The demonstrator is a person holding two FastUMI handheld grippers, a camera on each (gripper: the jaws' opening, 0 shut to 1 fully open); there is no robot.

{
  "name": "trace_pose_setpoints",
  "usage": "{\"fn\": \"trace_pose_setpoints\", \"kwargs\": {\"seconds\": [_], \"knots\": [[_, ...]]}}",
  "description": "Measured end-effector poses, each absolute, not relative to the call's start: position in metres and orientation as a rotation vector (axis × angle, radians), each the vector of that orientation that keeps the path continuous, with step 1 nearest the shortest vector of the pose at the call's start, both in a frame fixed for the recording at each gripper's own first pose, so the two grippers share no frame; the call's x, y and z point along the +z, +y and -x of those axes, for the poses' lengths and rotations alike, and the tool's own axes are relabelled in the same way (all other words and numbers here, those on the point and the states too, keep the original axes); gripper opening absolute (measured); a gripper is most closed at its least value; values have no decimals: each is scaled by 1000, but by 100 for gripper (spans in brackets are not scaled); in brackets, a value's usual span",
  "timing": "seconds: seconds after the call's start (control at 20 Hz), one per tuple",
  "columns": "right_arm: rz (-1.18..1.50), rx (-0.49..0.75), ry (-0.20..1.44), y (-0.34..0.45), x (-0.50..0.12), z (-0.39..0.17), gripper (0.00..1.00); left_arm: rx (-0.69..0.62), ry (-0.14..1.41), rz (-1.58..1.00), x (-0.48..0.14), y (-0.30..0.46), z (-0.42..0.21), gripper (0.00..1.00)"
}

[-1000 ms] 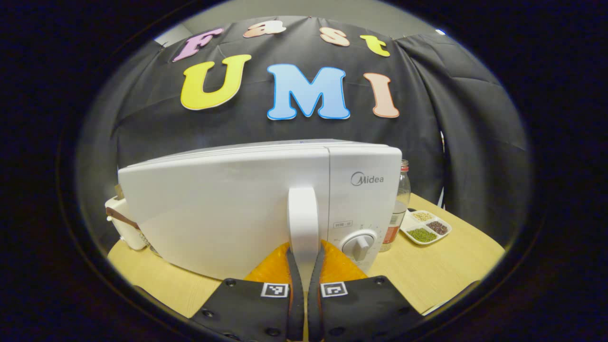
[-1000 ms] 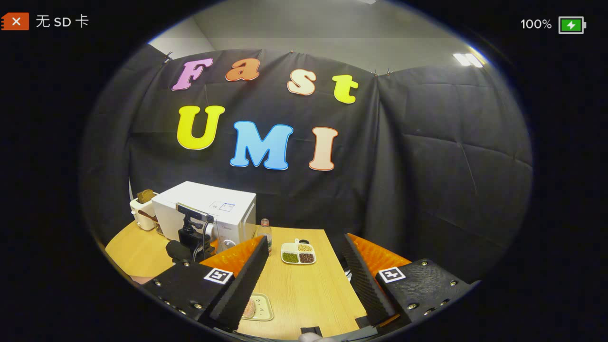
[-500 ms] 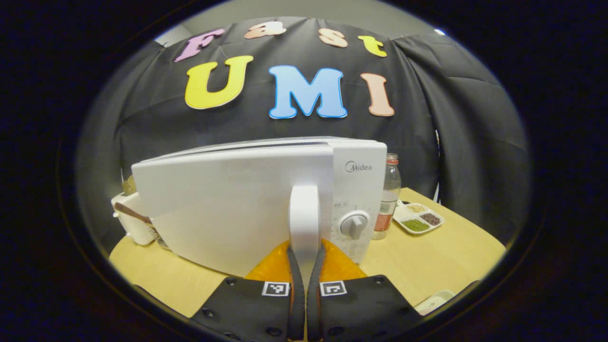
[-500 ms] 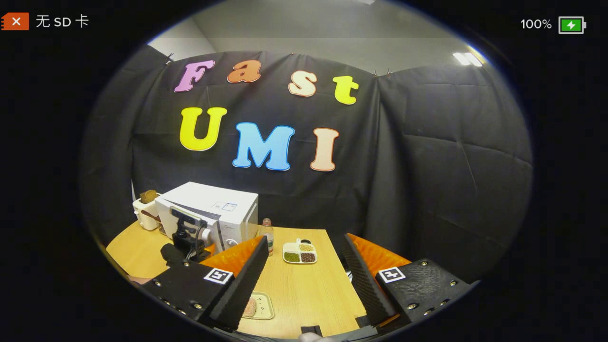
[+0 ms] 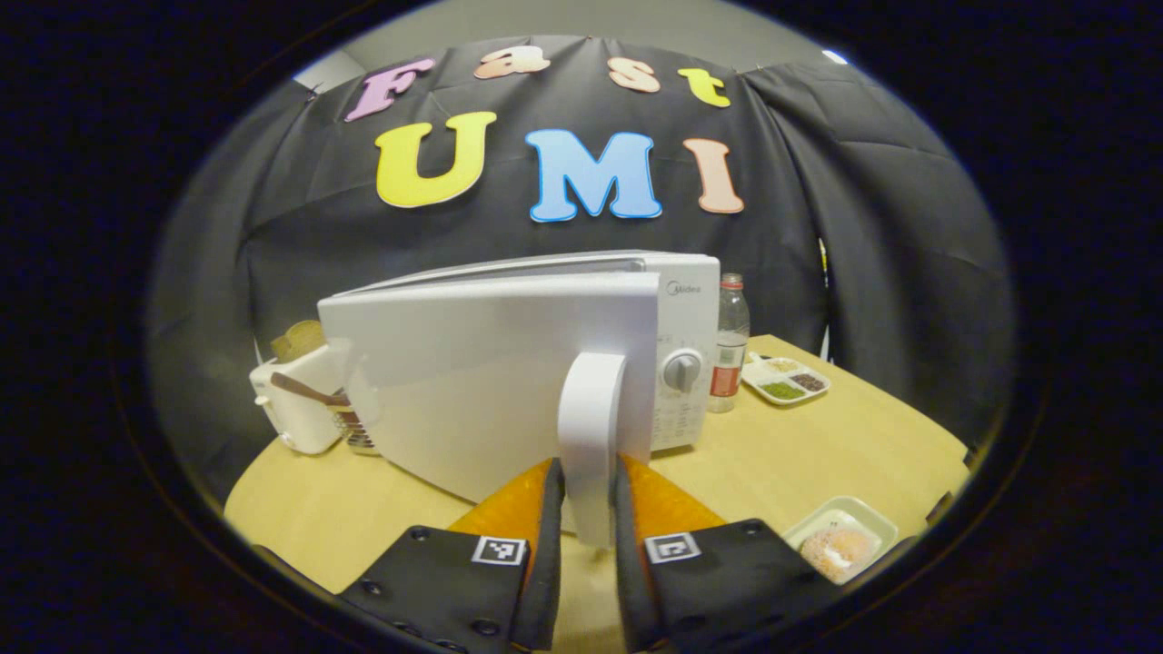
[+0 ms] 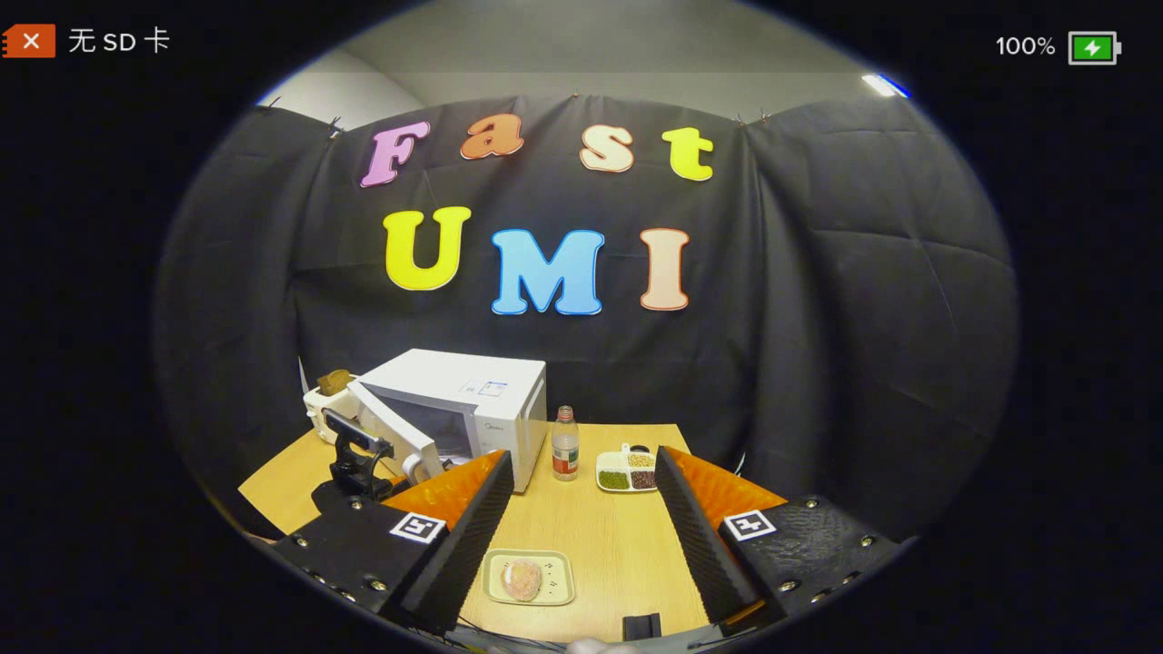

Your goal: Open the microwave oven with the left hand, put the food in, and close the microwave oven.

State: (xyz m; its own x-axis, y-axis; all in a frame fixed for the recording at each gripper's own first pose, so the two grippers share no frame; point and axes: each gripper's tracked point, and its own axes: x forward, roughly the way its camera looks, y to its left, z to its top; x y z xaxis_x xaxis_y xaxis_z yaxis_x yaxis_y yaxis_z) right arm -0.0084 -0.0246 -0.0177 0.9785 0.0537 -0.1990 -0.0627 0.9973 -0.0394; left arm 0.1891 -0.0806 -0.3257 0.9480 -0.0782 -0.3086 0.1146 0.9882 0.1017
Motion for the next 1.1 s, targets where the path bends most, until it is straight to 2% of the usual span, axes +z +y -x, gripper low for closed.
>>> {"fn": "trace_pose_setpoints", "kwargs": {"seconds": [0.15,0.35,0.6,0.65,0.7,0.75,1.1], "knots": [[42,73,186,-19,-16,10,96,-75,323,-89,-324,-67,-184,99],[43,96,182,-9,-16,14,96,-64,291,-155,-321,-53,-165,100],[39,151,217,11,-32,16,96,-36,310,-152,-325,-15,-125,95],[36,165,224,17,-36,17,96,-26,314,-154,-324,-3,-116,98],[34,180,234,23,-38,17,96,-12,316,-158,-325,8,-106,95],[31,201,243,31,-42,18,96,3,319,-164,-323,20,-97,100],[8,322,261,87,-50,20,96,141,334,-149,-317,121,-47,98]]}}
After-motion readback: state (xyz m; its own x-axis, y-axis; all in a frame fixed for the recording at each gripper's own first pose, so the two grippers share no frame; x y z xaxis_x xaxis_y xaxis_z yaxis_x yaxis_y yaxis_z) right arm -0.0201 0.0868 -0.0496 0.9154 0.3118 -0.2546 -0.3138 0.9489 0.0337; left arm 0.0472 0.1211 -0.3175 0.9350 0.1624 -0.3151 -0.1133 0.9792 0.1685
